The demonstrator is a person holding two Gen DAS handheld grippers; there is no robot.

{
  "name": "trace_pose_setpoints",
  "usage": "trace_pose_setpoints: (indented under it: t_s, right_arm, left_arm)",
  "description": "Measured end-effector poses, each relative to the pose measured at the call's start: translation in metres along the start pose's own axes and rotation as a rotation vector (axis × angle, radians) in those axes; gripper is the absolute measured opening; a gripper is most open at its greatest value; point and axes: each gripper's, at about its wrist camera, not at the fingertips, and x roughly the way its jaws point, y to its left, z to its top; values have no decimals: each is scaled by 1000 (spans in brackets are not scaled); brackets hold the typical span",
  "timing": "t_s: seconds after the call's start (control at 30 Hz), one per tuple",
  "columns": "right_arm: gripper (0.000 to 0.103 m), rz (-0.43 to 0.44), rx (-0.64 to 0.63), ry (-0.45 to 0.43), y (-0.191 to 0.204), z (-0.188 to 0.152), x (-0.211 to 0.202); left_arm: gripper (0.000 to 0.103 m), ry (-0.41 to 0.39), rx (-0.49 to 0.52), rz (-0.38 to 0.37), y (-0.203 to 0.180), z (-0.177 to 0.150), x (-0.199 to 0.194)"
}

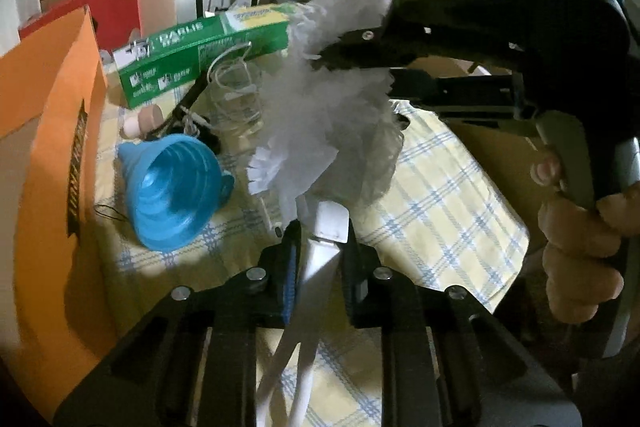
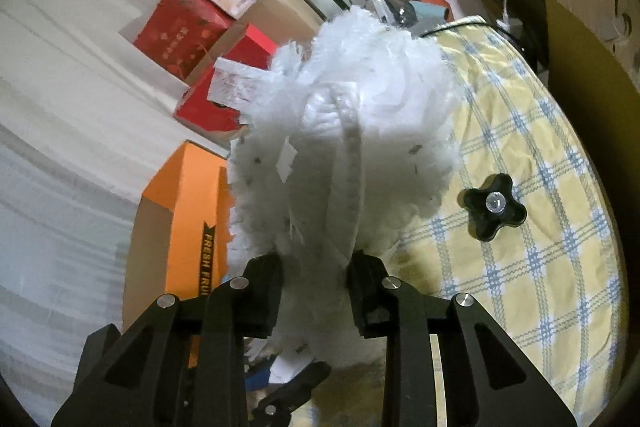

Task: Organize objects
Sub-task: 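Lift the duster with the left tool and lower it into the orange box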

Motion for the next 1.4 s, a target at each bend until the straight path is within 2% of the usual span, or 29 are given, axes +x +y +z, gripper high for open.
trace_pose_setpoints:
  t_s: [0.3,0.67,0.8,0.9,1.07,1.4]
  right_arm:
    - [27,17,-46,-22,30,-1,-24]
    - [27,95,-104,-2,91,3,-27]
    - [27,125,-127,21,120,7,-16]
    - [27,110,-162,38,142,8,-2]
    - [27,163,-134,91,167,12,26]
    - [27,178,-115,136,208,20,74]
  left_arm:
    - [17,-48,-15,-8,-3,3,-37]
    - [17,-100,-38,46,22,12,-95]
    - [17,-104,-39,70,41,16,-115]
    - [15,-87,-21,76,58,18,-126]
    - [15,-71,1,133,82,21,-138]
    - [14,-37,-32,119,141,28,-152]
